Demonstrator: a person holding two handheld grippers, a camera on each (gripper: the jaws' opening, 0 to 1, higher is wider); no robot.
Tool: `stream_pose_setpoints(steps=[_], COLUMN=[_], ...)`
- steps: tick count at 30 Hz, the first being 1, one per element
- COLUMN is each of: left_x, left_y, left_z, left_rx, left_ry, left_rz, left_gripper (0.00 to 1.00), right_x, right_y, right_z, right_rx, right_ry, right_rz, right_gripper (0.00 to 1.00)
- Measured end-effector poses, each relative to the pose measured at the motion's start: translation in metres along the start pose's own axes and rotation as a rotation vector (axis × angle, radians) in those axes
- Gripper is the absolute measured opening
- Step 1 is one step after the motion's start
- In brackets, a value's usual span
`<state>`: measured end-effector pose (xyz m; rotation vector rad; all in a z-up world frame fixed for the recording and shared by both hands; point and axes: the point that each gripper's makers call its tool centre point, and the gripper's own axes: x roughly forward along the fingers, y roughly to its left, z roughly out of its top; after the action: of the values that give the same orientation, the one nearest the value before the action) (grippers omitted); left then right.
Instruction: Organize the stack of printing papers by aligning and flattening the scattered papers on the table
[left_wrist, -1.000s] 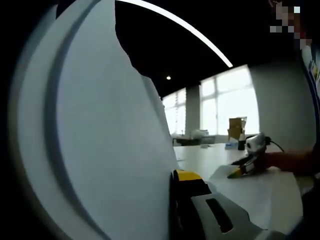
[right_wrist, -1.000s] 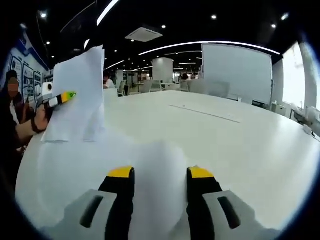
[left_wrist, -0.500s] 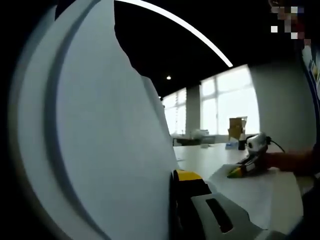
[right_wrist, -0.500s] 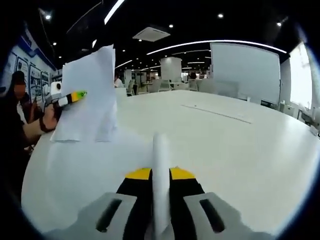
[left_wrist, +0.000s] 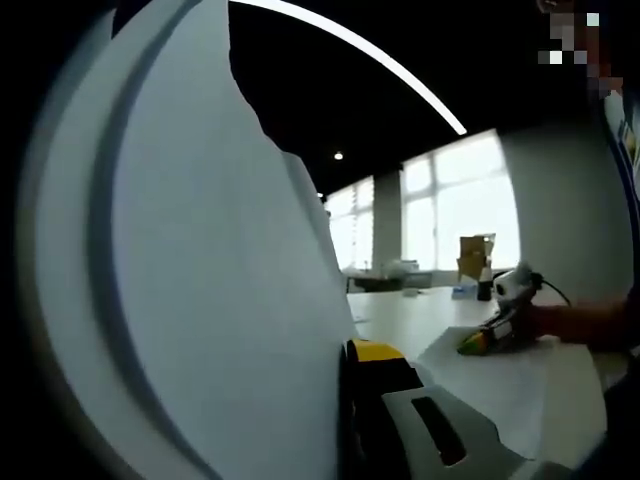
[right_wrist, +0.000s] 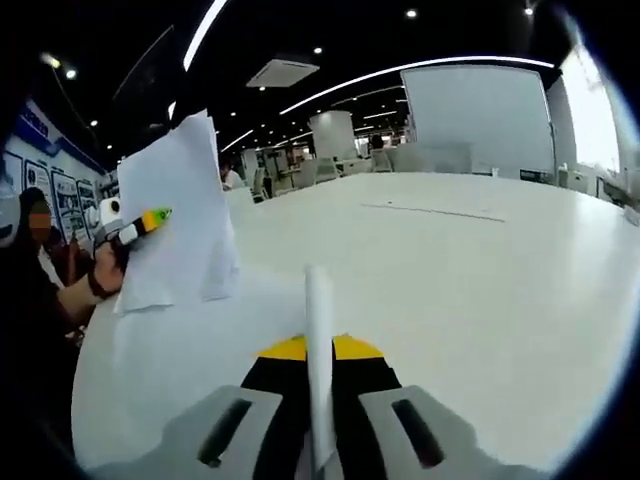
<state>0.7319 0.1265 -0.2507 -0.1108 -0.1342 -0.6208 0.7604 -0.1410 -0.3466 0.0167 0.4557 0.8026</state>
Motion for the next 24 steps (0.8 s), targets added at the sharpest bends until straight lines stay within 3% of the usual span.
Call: stream_pose_setpoints(steps=[24], left_x=[-0.0007], left_y=[0.0023], left_z=[-0.0004], left_rx=[0.003], left_ry=[0.003], left_rz=[0.007], left_gripper=[0.09], right_x=[-0.0044], right_y=[-0.0067], right_z=[0.0006], right_rx=[0.045], right_ry=[-0.024], right_rz=[-0.006], right_gripper=[0.0])
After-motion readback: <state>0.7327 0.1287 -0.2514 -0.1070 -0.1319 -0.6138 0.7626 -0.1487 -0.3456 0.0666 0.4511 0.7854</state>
